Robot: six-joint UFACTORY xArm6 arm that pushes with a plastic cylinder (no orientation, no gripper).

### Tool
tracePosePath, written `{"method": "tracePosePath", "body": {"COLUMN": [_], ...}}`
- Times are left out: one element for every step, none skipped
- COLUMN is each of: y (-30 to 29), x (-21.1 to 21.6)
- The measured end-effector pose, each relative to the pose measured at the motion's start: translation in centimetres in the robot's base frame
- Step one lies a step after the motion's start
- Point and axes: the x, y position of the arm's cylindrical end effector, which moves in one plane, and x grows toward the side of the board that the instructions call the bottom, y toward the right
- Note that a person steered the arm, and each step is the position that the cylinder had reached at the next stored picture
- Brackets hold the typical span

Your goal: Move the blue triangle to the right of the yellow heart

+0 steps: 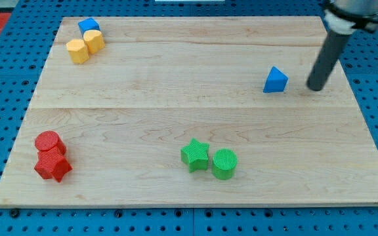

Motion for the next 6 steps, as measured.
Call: {"method": "tracePosePath", "body": {"y": [-9.4, -15.9, -22.7, -15.0, -14.0, -17.6], "x": [-2.0, -8.8, -11.6, -13.1, -14.5, -16.7]}}
